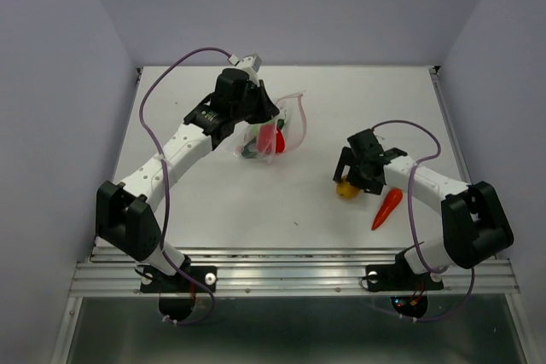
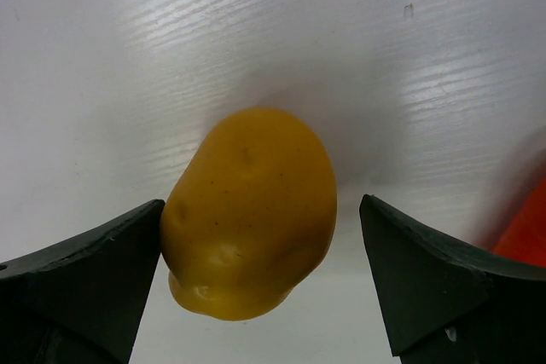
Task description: Place the food in the zip-top bag and seal the zipper
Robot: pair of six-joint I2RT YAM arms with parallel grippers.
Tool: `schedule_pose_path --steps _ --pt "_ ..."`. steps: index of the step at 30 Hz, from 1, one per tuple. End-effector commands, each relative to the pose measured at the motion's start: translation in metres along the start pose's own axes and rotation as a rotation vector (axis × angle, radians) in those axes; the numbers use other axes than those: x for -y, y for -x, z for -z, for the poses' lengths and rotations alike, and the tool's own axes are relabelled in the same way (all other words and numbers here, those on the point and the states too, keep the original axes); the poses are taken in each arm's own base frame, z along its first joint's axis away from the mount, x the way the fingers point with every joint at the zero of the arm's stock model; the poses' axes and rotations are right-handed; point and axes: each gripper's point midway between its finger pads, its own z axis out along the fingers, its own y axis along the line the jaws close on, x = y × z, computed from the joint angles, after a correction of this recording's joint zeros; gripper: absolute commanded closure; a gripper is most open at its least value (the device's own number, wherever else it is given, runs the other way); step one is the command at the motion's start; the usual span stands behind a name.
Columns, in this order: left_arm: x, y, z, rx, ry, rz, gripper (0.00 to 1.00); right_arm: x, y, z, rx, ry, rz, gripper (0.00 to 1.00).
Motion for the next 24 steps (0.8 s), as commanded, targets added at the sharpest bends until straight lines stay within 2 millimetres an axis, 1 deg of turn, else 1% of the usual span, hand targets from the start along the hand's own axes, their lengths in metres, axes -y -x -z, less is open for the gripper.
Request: schedule_pose_path --steps 1,3,5,8,9,11,12,15,16,17,19,20,21,22,23,24 --pt "0.008 0.003 -0.001 0.019 -0.035 -0.009 1.00 -0.005 -0.006 0.001 -0.018 0.049 -0.033 0.00" --pt "0.008 0.004 -0.001 0.020 -0.036 -0.007 1.00 -0.005 -0.008 0.000 -0.017 0.058 -0.047 0.00" --pt "0.008 0.003 0.000 0.020 -0.037 -0.007 1.00 -0.009 -0.006 0.002 -0.007 0.079 -0.056 0.03" --pt "0.008 0.004 0.001 0.022 -0.036 -0.007 1.00 -0.013 0.001 0.007 0.020 0.098 -0.056 0.17" --pt "0.008 0.005 0.001 0.024 -0.037 -0.007 1.00 -0.014 0.006 0.010 0.035 0.105 -0.051 0.29" --pt "0.009 0.005 0.001 0.024 -0.039 -0.008 1.00 -0.016 0.011 0.015 0.054 0.113 -0.041 0.36" --pt "0.010 0.006 0.002 0.027 -0.040 -0.007 1.00 -0.018 0.015 0.018 0.068 0.123 -0.018 0.39" --pt "0.010 0.006 0.002 0.026 -0.041 -0.007 1.00 -0.035 0.042 0.042 0.159 0.210 0.043 0.39" --pt "0.011 0.006 0.002 0.026 -0.043 -0.006 1.00 -0.051 0.058 0.058 0.213 0.282 0.051 0.39" --pt "0.011 0.005 0.002 0.024 -0.044 -0.006 1.00 -0.058 0.066 0.066 0.242 0.317 0.074 0.39" --pt "0.012 0.005 0.002 0.023 -0.046 -0.005 1.00 -0.079 0.080 0.085 0.286 0.420 0.098 0.39" --pt "0.012 0.005 0.001 0.021 -0.046 -0.003 1.00 -0.103 0.091 0.107 0.314 0.542 0.117 0.39" --pt "0.012 0.005 0.001 0.021 -0.046 -0.003 1.00 -0.115 0.097 0.116 0.330 0.601 0.137 0.39" --pt "0.012 0.005 0.002 0.023 -0.046 -0.004 1.00 -0.131 0.102 0.131 0.348 0.692 0.157 0.39" --pt "0.011 0.005 0.001 0.022 -0.042 -0.001 1.00 -0.143 0.114 0.148 0.382 0.746 0.162 0.39" --pt "0.012 0.005 0.001 0.022 -0.044 -0.002 1.00 -0.152 0.119 0.152 0.389 0.773 0.170 0.39"
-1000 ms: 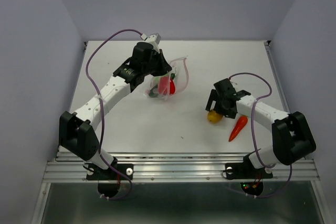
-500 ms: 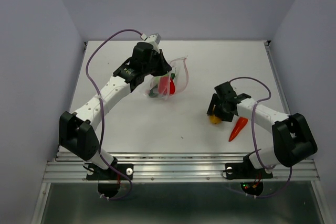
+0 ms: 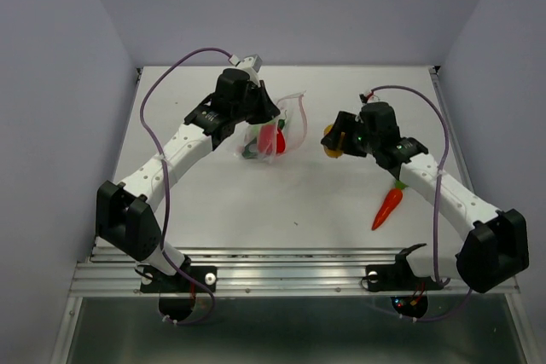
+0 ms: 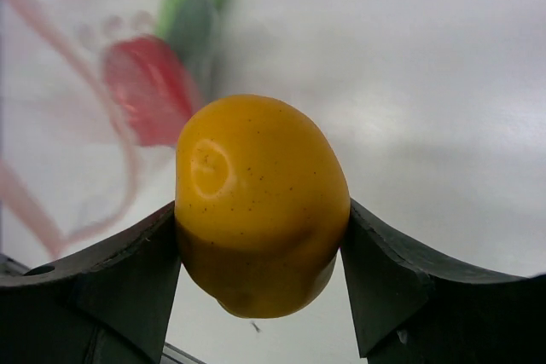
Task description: Place the food in the zip-top bag and seal the zipper
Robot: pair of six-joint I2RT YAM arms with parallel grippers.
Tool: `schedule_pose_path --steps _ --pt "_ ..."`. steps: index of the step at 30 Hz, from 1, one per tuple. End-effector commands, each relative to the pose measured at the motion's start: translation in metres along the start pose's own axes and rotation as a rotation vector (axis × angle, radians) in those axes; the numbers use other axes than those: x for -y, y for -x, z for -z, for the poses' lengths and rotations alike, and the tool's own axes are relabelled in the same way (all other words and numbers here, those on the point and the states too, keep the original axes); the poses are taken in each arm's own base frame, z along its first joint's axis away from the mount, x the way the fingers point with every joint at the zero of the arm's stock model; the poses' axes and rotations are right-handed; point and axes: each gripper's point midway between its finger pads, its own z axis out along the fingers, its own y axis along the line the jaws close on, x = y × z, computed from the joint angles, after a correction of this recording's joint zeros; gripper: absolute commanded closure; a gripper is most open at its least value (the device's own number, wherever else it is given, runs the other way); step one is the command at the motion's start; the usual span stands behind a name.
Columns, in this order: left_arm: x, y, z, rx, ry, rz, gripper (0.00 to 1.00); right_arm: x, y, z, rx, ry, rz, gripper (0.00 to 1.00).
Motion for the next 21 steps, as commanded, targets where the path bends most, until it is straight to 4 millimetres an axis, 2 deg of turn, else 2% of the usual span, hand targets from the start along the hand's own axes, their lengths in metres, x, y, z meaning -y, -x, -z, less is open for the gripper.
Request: schedule_pose_path --steps 1,3,6,7,10,14,17,20,21 --pt "0.009 0.006 0.001 0.026 -0.037 -0.005 1.00 -0.085 0.072 0.022 0.174 0.339 0.094 0.39" --pt "0.008 0.007 0.001 0.027 -0.032 -0.004 1.00 -0.120 0.088 0.033 0.209 0.434 0.132 0.39" --pt "0.010 0.007 0.001 0.027 -0.033 -0.001 1.00 -0.142 0.100 0.028 0.225 0.460 0.155 0.39" --pt "0.009 0.008 0.001 0.027 -0.032 0.002 1.00 -0.147 0.097 0.020 0.209 0.460 0.163 0.39" --pt "0.010 0.009 0.000 0.028 -0.031 0.002 1.00 -0.153 0.098 0.012 0.200 0.459 0.152 0.38" --pt "0.009 0.010 -0.002 0.028 -0.025 0.012 1.00 -0.167 0.089 0.004 0.176 0.479 0.168 0.38" --pt "0.012 0.009 -0.003 0.023 -0.036 0.009 1.00 -0.169 0.081 -0.006 0.152 0.460 0.166 0.37" --pt "0.009 0.009 -0.001 0.025 -0.027 0.009 1.00 -0.161 0.085 -0.019 0.168 0.380 0.157 0.27" --pt "0.009 0.009 -0.001 0.027 -0.025 0.009 1.00 -0.164 0.086 -0.018 0.176 0.373 0.163 0.23"
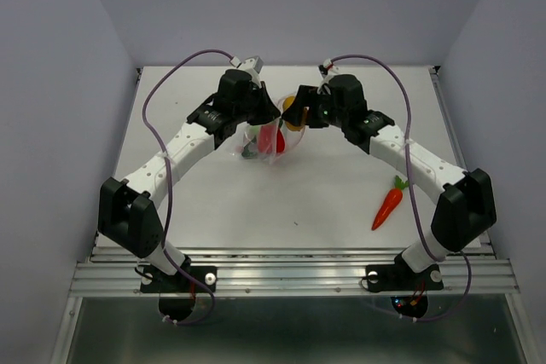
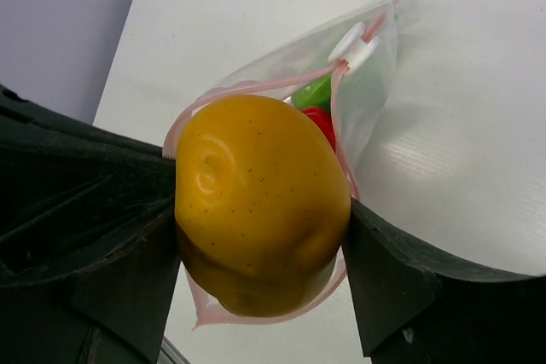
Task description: Place the food in the zip-top bag and seal the zipper
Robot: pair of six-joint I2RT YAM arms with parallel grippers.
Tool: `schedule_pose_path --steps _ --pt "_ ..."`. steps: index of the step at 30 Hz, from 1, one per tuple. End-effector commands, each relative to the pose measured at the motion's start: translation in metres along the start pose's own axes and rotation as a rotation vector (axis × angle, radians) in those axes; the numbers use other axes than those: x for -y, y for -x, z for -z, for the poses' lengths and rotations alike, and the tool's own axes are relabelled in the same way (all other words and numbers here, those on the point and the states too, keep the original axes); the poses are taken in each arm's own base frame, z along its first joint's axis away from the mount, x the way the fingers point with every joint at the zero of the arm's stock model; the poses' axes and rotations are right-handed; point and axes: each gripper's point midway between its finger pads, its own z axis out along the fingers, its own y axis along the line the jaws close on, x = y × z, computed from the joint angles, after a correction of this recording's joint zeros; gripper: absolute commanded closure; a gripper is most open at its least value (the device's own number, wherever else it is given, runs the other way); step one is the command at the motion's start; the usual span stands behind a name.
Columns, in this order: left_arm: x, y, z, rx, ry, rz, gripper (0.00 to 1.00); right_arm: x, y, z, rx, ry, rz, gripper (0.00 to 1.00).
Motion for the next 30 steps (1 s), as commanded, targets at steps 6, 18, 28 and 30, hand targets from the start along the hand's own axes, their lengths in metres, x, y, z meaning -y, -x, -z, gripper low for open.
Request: schedule_pose_path --steps 6,18,28,30 --pt "0.014 0.015 0.005 0.043 -0.041 -0.008 1.00 -0.011 0.035 -0.007 0.099 -0.093 0.040 0.00" --pt "0.012 0.018 0.006 0.053 -0.027 -0.016 1.00 -0.010 0.034 0.025 0.091 -0.130 0.042 0.00" --pt "0.016 0.018 0.012 0.068 -0.056 -0.032 1.00 0.177 -0.047 0.164 0.015 -0.809 -0.250 0.00" --pt "0.017 0.018 0.013 0.070 -0.061 -0.036 1.00 0.202 -0.064 0.185 -0.007 -0.880 -0.315 0.00"
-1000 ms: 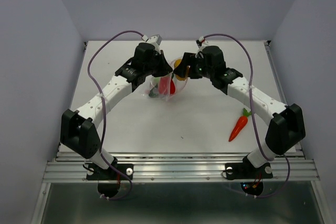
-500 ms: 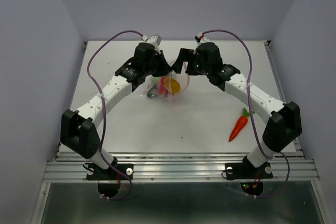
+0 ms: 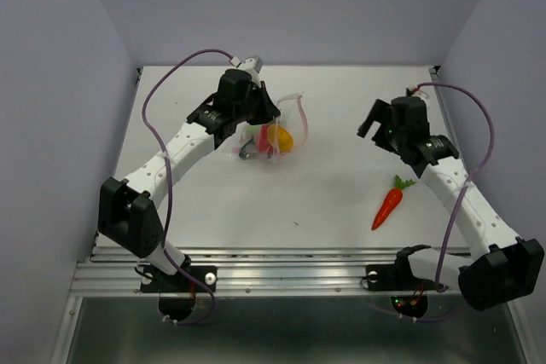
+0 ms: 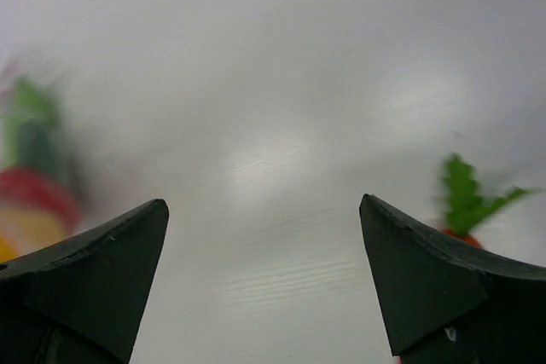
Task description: Place the food in the zip-top bag and seal the zipper
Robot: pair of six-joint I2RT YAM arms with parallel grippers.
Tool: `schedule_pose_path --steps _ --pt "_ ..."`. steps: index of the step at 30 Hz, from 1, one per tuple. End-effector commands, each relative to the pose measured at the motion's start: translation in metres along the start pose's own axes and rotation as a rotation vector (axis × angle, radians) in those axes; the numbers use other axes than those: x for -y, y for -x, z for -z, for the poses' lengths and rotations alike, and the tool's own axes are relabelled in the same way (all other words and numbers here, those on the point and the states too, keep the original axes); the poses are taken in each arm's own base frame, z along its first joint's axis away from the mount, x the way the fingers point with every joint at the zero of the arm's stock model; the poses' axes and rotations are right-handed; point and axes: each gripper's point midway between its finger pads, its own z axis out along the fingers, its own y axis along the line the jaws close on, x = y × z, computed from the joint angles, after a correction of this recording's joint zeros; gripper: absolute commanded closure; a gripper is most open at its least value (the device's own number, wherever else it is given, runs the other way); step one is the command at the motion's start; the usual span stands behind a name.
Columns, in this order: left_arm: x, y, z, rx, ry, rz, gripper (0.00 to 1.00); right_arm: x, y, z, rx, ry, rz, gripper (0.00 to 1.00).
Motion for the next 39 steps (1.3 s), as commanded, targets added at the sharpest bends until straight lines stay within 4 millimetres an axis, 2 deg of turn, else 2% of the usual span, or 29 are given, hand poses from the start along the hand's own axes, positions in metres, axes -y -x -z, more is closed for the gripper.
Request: schedule_pose_path --steps 1,2,7,10,13,15,18,21,23,24,25,27,28,33,35,37,39 --pt "0.017 0.017 0.013 0.063 -0.064 -0.035 1.00 0.120 -0.050 0.001 -0.169 -0.365 -0.131 0.00" --pt "0.017 0.016 0.012 0.060 -0.063 -0.038 1.00 0.135 -0.065 0.004 -0.209 -0.407 -0.142 0.00" --pt "0.019 0.017 0.012 0.059 -0.076 -0.040 1.00 0.182 -0.093 0.005 -0.267 -0.511 -0.260 0.00" --pt "0.019 0.016 0.010 0.055 -0.076 -0.042 1.00 0.196 -0.111 0.002 -0.317 -0.548 -0.268 0.00" --pt "0.018 0.014 0.009 0.052 -0.074 -0.045 1.00 0.197 -0.122 -0.006 -0.340 -0.523 -0.275 0.00" --pt "0.018 0.015 0.010 0.053 -0.075 -0.046 1.00 0.200 -0.126 -0.012 -0.347 -0.527 -0.274 0.04" --pt "0.017 0.015 0.009 0.053 -0.073 -0.048 1.00 0.208 -0.135 -0.019 -0.370 -0.542 -0.284 0.12" --pt "0.017 0.014 0.008 0.050 -0.071 -0.047 1.00 0.207 -0.142 -0.026 -0.379 -0.521 -0.295 0.21" --pt "0.017 0.013 0.008 0.046 -0.074 -0.047 1.00 0.208 -0.139 -0.030 -0.354 -0.517 -0.296 0.33" --pt "0.017 0.013 0.007 0.046 -0.074 -0.047 1.00 0.211 -0.137 -0.031 -0.337 -0.530 -0.290 0.36" --pt "0.017 0.013 0.007 0.045 -0.073 -0.045 1.00 0.212 -0.134 -0.030 -0.321 -0.533 -0.287 0.45" --pt "0.018 0.013 0.008 0.045 -0.075 -0.045 1.00 0.212 -0.130 -0.033 -0.293 -0.516 -0.278 0.50" --pt "0.017 0.013 0.008 0.047 -0.073 -0.044 1.00 0.209 -0.128 -0.034 -0.283 -0.495 -0.266 0.56" --pt "0.016 0.015 0.011 0.057 -0.065 -0.043 1.00 0.194 -0.119 -0.042 -0.249 -0.374 -0.219 0.69" --pt "0.017 0.016 0.011 0.056 -0.062 -0.043 1.00 0.171 -0.096 -0.044 -0.186 -0.240 -0.182 0.71" --pt "0.016 0.017 0.010 0.056 -0.059 -0.040 1.00 0.136 -0.073 -0.042 -0.125 -0.080 -0.157 0.71" --pt "0.019 0.018 0.011 0.054 -0.067 -0.036 1.00 0.094 -0.022 -0.032 0.051 0.051 -0.080 0.71"
